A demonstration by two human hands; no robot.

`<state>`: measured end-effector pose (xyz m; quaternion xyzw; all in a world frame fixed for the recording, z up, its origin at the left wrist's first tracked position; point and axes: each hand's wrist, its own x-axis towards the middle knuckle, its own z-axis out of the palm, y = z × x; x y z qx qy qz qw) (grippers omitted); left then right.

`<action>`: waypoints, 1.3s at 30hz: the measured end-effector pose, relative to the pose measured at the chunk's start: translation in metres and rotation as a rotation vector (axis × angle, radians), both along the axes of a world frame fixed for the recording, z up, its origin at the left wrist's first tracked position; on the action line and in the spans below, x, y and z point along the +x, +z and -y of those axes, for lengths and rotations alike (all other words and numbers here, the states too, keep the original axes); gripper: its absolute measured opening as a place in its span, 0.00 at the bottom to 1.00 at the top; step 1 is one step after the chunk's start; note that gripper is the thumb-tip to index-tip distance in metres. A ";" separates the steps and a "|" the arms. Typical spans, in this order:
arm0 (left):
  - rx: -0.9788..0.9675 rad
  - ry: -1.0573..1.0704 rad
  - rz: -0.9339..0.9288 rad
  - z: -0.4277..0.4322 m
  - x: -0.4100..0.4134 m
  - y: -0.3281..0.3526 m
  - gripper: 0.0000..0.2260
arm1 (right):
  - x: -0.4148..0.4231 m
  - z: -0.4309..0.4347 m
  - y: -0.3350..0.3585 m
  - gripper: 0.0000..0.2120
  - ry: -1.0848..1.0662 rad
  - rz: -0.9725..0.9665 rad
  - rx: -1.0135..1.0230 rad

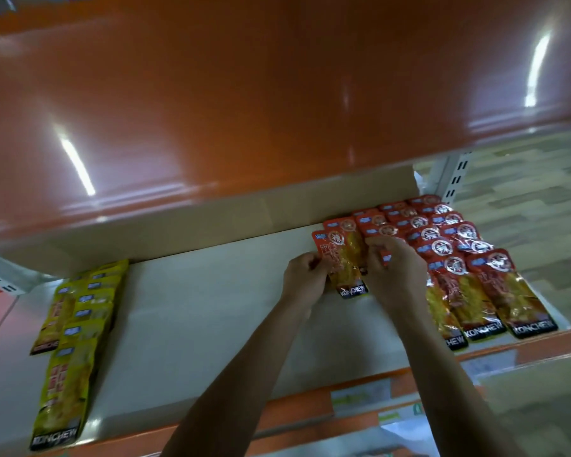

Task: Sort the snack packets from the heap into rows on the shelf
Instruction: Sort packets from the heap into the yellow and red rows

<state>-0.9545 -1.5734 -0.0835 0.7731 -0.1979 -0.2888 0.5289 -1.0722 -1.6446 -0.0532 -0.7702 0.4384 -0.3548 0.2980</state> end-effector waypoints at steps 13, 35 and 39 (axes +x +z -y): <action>0.106 -0.016 0.244 0.030 -0.010 -0.006 0.12 | -0.014 0.023 -0.017 0.14 0.060 -0.194 -0.065; 0.174 -0.001 0.577 0.005 -0.009 0.005 0.11 | 0.003 -0.010 -0.014 0.13 0.170 -0.212 -0.131; 0.249 -0.030 0.761 -0.027 0.009 0.012 0.11 | 0.028 -0.037 -0.016 0.15 0.283 -0.208 -0.145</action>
